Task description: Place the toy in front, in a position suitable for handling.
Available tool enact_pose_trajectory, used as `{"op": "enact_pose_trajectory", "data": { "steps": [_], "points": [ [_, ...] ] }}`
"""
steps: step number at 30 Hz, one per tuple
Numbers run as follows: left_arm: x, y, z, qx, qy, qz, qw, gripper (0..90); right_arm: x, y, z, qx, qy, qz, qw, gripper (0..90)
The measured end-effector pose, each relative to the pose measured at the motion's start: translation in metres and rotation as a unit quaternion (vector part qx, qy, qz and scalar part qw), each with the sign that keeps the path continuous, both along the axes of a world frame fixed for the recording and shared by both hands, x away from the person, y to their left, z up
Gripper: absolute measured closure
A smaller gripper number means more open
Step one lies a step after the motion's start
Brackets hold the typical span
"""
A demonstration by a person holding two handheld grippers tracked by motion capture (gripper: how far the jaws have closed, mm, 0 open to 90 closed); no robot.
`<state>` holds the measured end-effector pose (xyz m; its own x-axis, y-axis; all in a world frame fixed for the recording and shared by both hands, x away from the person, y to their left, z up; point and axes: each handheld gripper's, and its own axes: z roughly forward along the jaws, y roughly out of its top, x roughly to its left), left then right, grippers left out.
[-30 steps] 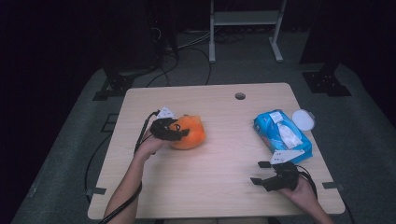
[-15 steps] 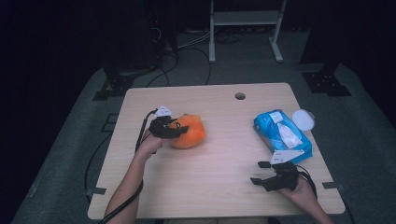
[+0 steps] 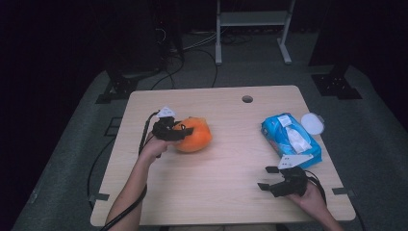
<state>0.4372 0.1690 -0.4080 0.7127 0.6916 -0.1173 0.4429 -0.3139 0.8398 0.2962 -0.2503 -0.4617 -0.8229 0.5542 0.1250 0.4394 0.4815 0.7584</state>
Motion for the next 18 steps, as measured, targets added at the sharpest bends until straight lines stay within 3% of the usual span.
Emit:
{"op": "enact_pose_trajectory", "data": {
  "steps": [3,7,10,13,18],
  "points": [
    [-0.002,0.0,0.009,-0.016,-0.01,-0.002,0.9998,44.8,0.0,0.0,0.0,0.001,0.0,0.0,1.0,25.3],
    [-0.008,-0.002,0.021,-0.021,-0.024,-0.011,0.9994,44.7,0.001,0.0,0.0,0.0,0.0,-0.001,1.0,25.3],
    [-0.019,-0.012,0.036,-0.028,-0.043,-0.032,0.9982,44.7,0.001,0.0,0.001,0.004,-0.002,-0.003,1.0,25.3],
    [-0.026,-0.018,0.041,-0.032,-0.042,-0.043,0.9977,44.7,0.0,-0.001,0.001,0.004,-0.001,-0.005,1.0,25.3],
    [-0.045,-0.038,0.048,-0.034,-0.051,-0.081,0.9948,44.7,0.001,-0.005,0.004,0.005,-0.006,-0.012,0.9999,25.3]
  ]
}}
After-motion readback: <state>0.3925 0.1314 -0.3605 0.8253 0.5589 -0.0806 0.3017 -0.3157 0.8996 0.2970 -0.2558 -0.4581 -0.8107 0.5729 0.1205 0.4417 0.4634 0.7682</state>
